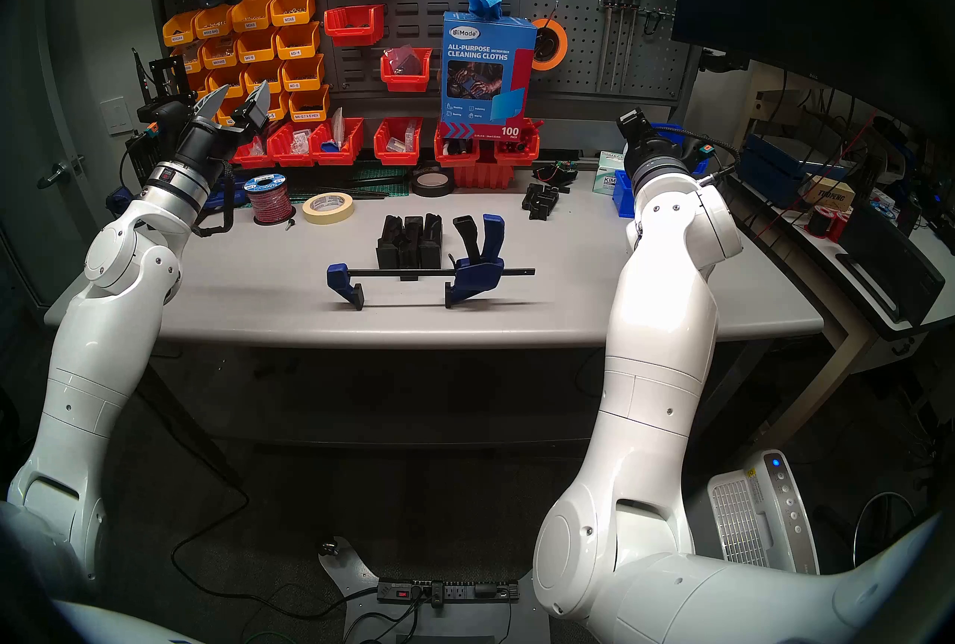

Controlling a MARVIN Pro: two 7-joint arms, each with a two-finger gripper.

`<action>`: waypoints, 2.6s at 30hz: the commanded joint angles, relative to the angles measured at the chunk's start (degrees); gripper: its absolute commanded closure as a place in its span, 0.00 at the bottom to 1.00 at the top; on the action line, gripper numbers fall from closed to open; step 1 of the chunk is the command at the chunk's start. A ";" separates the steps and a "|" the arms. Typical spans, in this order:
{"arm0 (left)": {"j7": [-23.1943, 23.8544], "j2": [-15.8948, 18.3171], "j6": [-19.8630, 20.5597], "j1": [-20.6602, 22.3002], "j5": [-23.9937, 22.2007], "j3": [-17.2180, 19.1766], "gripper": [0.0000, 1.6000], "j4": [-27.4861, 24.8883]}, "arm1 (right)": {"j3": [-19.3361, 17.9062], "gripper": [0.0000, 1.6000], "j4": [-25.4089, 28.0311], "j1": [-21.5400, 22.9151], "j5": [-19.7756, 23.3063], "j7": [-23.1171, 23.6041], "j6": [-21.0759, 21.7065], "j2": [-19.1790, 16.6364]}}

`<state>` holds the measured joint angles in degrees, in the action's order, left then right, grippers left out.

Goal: Clamp the two 3D printed pieces together with the clamp

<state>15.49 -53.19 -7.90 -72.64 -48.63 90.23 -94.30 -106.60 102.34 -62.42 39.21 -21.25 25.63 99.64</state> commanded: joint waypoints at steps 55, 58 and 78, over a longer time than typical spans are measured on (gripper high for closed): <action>60.91 16.98 6.64 11.99 -15.39 -24.92 0.00 25.68 | 0.18 0.00 0.61 0.33 0.09 0.04 -0.01 -0.10; 63.39 15.48 3.19 13.25 -13.81 -25.85 0.00 28.27 | 0.18 0.00 0.63 0.33 0.10 0.02 0.01 -0.10; 67.77 10.07 -4.48 16.31 -9.30 -26.71 0.00 36.42 | 0.16 0.00 0.68 0.33 0.12 -0.01 0.12 -0.08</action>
<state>79.76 -42.69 -15.01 -58.85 -56.68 63.78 -58.32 -106.58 102.26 -62.49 39.23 -21.27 25.57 99.56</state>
